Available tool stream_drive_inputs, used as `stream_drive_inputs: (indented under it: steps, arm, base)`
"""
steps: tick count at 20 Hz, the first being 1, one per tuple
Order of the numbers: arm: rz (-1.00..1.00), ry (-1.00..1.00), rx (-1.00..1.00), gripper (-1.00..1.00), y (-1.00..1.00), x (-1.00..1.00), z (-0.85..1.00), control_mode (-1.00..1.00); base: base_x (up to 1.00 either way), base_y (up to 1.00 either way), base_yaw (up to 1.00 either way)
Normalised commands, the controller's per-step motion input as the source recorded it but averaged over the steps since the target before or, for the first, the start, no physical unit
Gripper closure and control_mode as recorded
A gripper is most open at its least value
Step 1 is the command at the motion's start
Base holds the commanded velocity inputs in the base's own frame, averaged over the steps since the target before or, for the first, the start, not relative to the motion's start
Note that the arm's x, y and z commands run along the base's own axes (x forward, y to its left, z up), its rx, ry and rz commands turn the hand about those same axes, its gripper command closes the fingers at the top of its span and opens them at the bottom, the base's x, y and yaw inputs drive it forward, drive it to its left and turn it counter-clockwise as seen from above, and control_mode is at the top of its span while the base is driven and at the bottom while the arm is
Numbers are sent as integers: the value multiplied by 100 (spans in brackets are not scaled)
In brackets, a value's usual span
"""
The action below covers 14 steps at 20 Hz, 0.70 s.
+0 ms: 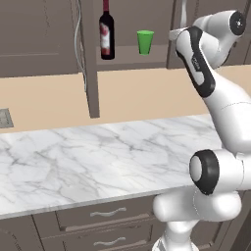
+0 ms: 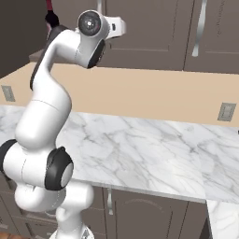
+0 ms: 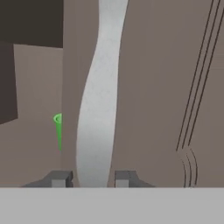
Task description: Open the cabinet directly in front. Then move the wine and the cup to the dining counter with the candle on it.
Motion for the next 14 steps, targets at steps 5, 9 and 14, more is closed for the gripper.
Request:
stream_drive_inputs:
  steps: [5,9,14]
  arm:
    - [-1,-12,0,100,-83,-68,27,-100]
    - [-5,-17,1,100,-100,-95,22,-100]
    - [-8,-19,4,100,-100,-100,22,-100]
  base:
    - [0,0,0]
    - [0,0,0]
    - [0,0,0]
